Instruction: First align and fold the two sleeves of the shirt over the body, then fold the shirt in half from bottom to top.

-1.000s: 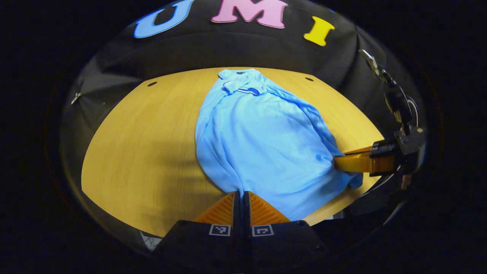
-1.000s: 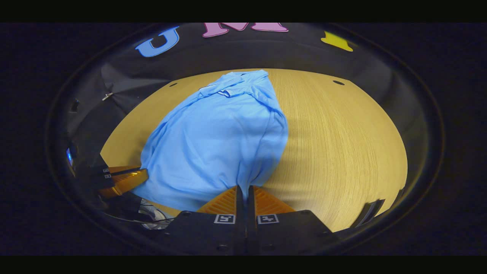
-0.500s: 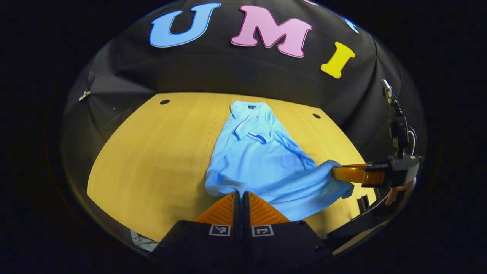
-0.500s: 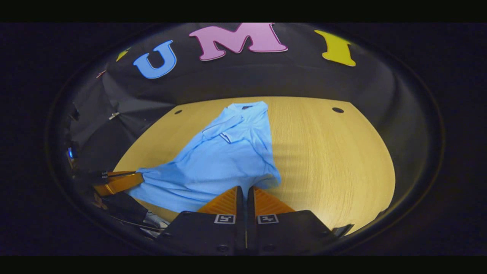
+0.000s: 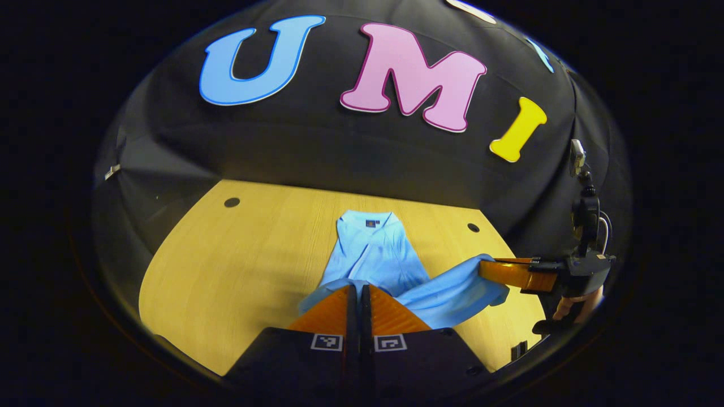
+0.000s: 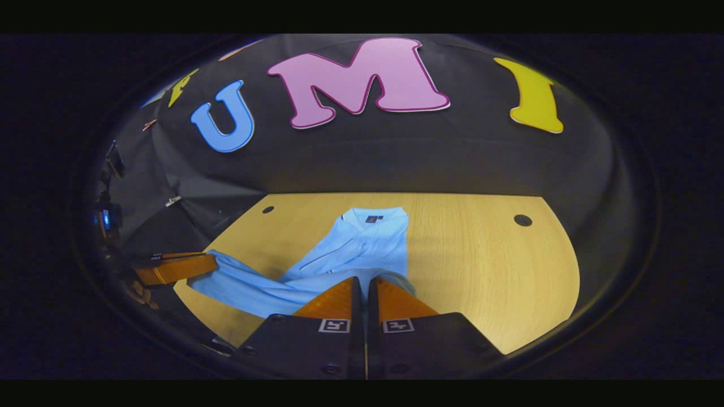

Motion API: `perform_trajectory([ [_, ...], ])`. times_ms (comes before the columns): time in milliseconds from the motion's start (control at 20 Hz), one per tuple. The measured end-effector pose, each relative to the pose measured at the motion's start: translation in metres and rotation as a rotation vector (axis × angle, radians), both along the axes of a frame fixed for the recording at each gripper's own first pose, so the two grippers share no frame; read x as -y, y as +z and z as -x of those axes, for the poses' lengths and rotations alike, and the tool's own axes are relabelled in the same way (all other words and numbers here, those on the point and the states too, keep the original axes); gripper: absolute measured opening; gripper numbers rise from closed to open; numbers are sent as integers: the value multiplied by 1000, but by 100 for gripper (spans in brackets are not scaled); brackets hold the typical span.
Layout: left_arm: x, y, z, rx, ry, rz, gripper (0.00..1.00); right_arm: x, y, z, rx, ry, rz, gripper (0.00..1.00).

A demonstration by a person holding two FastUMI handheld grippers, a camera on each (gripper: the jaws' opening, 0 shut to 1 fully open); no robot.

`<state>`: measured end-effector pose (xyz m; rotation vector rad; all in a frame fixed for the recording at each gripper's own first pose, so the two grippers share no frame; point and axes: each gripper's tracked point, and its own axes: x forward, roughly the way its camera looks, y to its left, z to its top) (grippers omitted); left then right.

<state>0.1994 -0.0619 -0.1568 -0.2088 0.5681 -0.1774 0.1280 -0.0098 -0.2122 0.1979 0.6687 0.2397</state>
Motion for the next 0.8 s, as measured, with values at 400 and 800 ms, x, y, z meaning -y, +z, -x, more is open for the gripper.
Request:
perform_trajectory([
  [400,-7,-5,-146,37,-13,-31,6,9,-13,-141,76,-50,-39,12],
  [800,-15,-84,-264,57,-6,3,1,27,-70,-233,92,-184,-52,6],
])
